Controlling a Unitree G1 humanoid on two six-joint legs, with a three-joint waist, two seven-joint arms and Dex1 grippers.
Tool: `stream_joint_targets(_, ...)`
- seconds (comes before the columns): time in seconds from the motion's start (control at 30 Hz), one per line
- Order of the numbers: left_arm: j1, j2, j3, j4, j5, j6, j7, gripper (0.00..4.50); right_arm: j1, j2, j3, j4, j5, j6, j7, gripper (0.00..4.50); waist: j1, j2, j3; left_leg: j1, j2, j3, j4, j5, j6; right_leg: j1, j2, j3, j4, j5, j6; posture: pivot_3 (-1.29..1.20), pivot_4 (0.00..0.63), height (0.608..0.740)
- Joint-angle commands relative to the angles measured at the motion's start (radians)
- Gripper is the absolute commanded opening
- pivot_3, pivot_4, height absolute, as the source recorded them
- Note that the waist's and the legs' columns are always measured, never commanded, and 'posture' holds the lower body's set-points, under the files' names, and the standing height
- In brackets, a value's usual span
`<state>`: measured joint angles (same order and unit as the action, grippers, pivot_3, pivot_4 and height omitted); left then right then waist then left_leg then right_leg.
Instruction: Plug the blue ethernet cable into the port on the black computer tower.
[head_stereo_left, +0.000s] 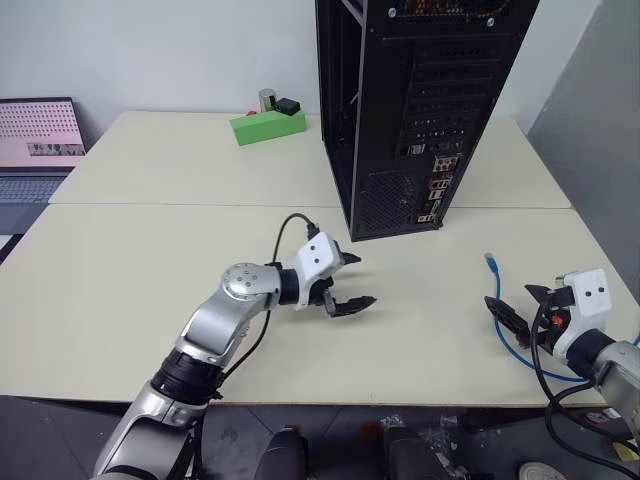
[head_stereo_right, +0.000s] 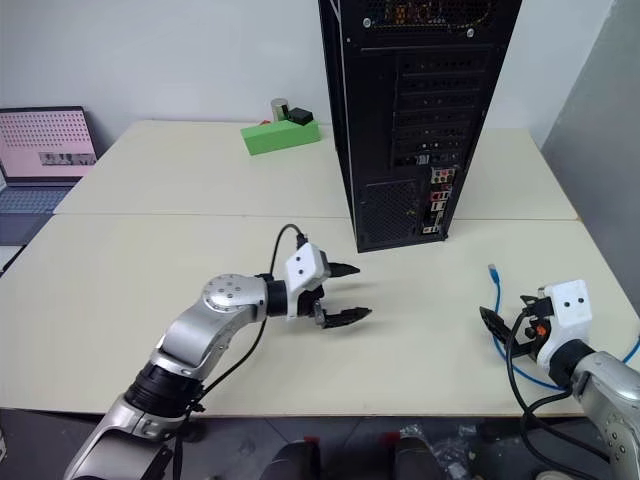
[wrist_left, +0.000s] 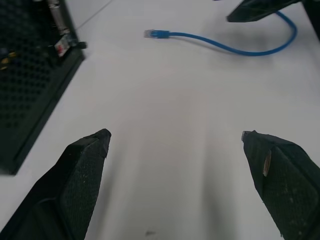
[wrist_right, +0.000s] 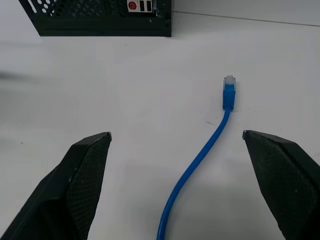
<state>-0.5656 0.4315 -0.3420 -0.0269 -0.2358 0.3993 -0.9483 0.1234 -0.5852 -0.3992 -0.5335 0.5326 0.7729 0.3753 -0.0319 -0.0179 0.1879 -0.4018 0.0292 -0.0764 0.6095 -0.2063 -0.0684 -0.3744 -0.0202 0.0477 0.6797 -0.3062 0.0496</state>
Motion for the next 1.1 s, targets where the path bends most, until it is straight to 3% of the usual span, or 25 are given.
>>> stream_joint_targets(0.03, -0.047, -0.028, -0.022, 0.027, 0.015, -0.043, -0.040, 4.50, -0.027, 0.003, 0.022, 0.012, -0.026, -0.003, -0.027, 4.47, -0.001, 0.000, 0.000, 0.000, 0.000, 0.000, 0.000, 0.000, 0.000, 0.000, 0.000, 0.000, 0.000, 0.000, 0.000, 0.00, 0.150, 0.740)
stream_joint_targets(0.23, -0.092, -0.074, -0.042, 0.091, 0.042, -0.067, -0.067, 4.50, -0.137, 0.057, 0.089, 0.153, -0.116, -0.044, -0.108, 4.47, -0.003, 0.000, 0.000, 0.000, 0.000, 0.000, 0.000, 0.000, 0.000, 0.000, 0.000, 0.000, 0.000, 0.000, 0.000, 0.00, 0.150, 0.740)
stream_joint_targets(0.73, -0.103, -0.121, -0.041, 0.081, 0.067, -0.061, -0.070, 4.50, -0.331, 0.081, 0.130, 0.490, -0.216, -0.165, -0.083, 4.47, -0.001, 0.000, 0.000, 0.000, 0.000, 0.000, 0.000, 0.000, 0.000, 0.000, 0.000, 0.000, 0.001, 0.002, -0.004, 0.00, 0.150, 0.740)
stream_joint_targets(0.83, -0.098, -0.123, -0.046, 0.074, 0.070, -0.058, -0.071, 4.50, -0.353, 0.081, 0.147, 0.536, -0.234, -0.188, -0.076, 4.01, -0.002, 0.000, 0.000, 0.000, 0.000, 0.000, 0.000, 0.000, 0.000, 0.000, 0.000, 0.000, 0.000, 0.002, -0.004, 0.00, 0.150, 0.740)
stream_joint_targets(1.1, -0.089, -0.128, -0.045, 0.058, 0.071, -0.046, -0.068, 4.50, -0.373, 0.068, 0.174, 0.590, -0.272, -0.202, -0.061, 1.74, -0.001, 0.000, 0.000, 0.000, 0.000, 0.000, 0.000, 0.000, 0.000, 0.000, 0.000, 0.000, 0.001, 0.002, -0.004, 0.00, 0.150, 0.740)
